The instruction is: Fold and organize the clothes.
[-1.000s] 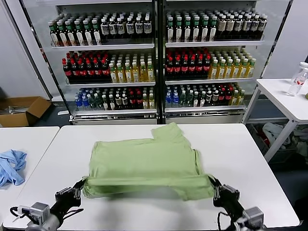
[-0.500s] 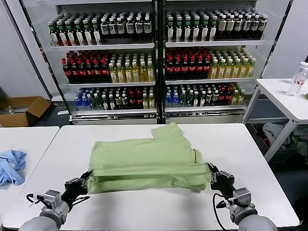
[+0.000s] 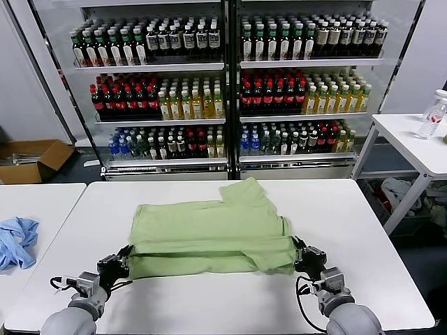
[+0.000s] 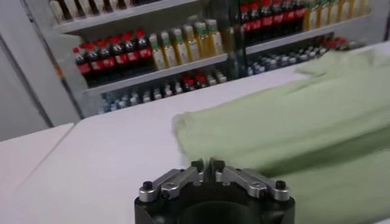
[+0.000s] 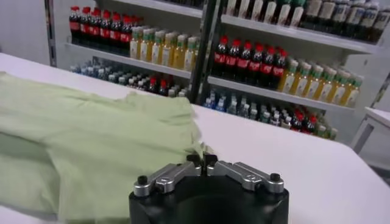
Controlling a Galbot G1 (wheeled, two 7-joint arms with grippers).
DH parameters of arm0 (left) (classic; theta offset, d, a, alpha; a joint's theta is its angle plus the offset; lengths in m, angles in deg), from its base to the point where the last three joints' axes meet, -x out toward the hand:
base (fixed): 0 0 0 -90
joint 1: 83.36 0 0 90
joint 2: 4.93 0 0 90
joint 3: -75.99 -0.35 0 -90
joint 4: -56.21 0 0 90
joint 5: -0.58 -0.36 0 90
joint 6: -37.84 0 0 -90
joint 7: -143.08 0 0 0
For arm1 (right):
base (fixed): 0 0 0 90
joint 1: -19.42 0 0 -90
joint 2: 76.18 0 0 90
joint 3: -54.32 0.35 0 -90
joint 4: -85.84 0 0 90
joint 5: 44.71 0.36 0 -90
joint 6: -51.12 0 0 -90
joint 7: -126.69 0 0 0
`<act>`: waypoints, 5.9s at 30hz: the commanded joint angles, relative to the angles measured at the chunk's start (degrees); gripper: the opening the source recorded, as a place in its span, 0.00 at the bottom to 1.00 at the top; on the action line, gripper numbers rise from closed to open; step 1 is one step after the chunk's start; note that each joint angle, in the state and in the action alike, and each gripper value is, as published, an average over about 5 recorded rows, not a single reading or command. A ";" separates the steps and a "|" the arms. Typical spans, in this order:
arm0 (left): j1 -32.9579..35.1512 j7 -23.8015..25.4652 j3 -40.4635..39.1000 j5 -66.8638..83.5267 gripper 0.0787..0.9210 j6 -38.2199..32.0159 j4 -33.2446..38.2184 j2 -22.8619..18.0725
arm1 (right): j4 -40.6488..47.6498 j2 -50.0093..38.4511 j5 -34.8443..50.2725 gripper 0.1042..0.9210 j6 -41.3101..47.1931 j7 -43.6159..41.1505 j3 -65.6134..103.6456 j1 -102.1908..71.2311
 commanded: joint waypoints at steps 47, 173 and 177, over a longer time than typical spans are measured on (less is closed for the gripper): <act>6.73 -4.77 0.96 14.71 0.28 11.36 6.64 -0.11 | 2.24 4.60 4.88 0.08 0.47 3.61 -0.24 -3.65; -21.99 13.16 -9.29 18.02 0.06 5.53 -15.05 4.29 | 39.43 18.05 11.57 0.01 -0.31 4.35 -14.32 44.23; -17.31 12.75 -6.87 20.86 0.01 4.18 -8.93 5.96 | 25.23 13.27 16.21 0.00 5.53 7.94 -12.44 37.83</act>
